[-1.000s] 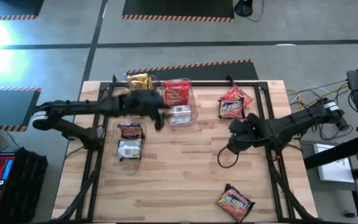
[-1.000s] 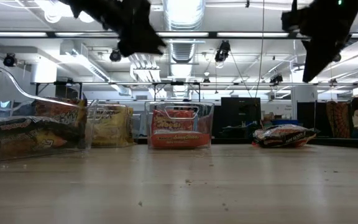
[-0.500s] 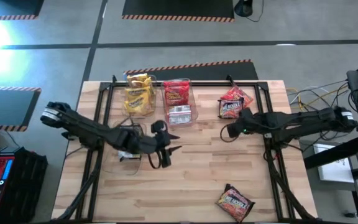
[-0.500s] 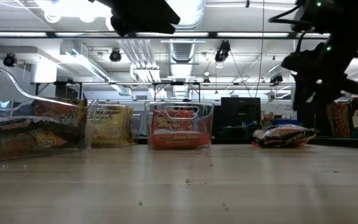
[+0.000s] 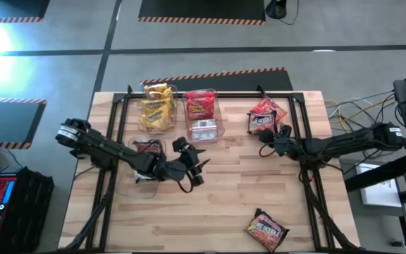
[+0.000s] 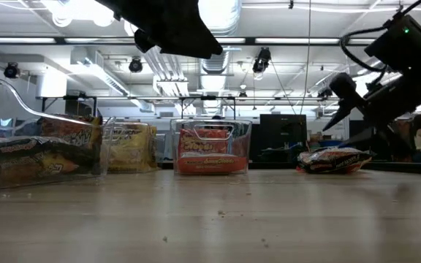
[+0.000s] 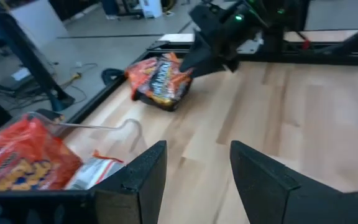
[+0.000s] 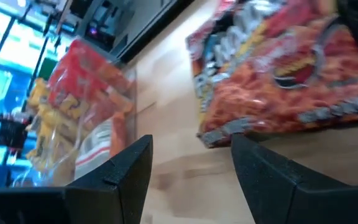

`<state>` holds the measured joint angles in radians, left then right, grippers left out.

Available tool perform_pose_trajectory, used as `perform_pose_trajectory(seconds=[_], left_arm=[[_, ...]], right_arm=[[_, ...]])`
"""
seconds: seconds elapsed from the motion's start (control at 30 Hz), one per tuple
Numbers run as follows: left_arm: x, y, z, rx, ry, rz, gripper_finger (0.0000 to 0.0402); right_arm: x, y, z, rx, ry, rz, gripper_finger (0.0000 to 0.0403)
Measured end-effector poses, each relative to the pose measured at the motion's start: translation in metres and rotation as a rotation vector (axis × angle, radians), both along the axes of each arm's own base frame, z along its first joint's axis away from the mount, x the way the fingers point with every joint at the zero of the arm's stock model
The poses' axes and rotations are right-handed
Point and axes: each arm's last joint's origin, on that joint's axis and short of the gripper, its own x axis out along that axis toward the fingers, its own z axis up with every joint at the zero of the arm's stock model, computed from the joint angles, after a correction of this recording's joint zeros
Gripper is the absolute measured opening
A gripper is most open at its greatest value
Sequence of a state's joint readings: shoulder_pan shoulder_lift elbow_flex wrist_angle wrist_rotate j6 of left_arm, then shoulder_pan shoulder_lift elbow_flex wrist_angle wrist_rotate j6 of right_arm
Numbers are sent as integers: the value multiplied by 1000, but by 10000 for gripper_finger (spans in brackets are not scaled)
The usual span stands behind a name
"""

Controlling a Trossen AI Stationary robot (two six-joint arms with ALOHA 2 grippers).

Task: Sort Maruchan noodles
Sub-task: Put the black noodle pack into the bottom transparent bin

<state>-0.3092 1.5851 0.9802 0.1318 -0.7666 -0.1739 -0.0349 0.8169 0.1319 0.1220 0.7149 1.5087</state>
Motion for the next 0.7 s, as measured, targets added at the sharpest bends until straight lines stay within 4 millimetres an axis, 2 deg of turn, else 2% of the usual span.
perform_pose_trajectory(seconds=[0.37,0.6,0.7], left_arm=[[-1,7,2,89,10,104,160],[-2,13,-2,124,61,119,160],[-2,16,-2,138,79,122,160]], right_arm=[[5,2,-13,94,6,-78,207],[5,3,-22,180,126,-133,207],[6,2,-23,164,148,-192,207]])
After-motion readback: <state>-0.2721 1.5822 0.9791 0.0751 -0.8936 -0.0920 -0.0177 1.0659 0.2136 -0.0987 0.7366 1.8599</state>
